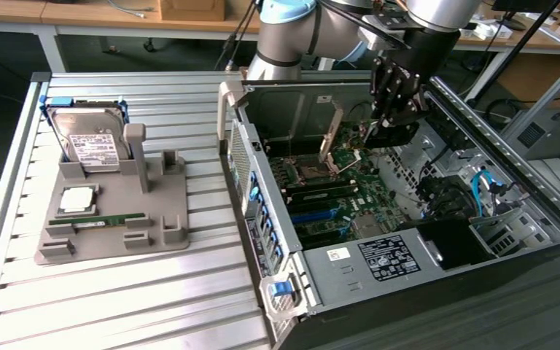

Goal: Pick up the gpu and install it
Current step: 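Insert the gpu into the slot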

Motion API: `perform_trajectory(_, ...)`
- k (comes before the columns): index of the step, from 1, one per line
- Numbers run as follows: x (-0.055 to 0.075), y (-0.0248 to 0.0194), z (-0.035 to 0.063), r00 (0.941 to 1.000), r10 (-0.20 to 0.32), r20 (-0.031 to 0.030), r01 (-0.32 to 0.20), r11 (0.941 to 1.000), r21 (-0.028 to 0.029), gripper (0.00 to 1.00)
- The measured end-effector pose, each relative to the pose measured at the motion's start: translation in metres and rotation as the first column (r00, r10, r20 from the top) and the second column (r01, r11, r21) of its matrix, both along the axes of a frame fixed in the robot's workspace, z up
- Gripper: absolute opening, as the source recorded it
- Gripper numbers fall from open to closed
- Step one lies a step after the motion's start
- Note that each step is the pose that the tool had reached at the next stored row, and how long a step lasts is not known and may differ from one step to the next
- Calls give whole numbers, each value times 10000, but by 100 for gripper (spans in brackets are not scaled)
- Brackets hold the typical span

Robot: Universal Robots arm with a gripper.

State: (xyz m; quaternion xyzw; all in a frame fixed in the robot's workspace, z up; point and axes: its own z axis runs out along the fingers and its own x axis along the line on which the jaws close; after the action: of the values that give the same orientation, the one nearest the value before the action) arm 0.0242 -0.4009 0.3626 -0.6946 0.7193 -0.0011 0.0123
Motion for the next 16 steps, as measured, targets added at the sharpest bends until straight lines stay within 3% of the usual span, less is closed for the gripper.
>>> perform_trajectory(5,0,0,0,9995,327,0,-327,9995,0,27)
perform_trajectory(16,-16,-2,-10,9994,332,0,-332,9994,0,27)
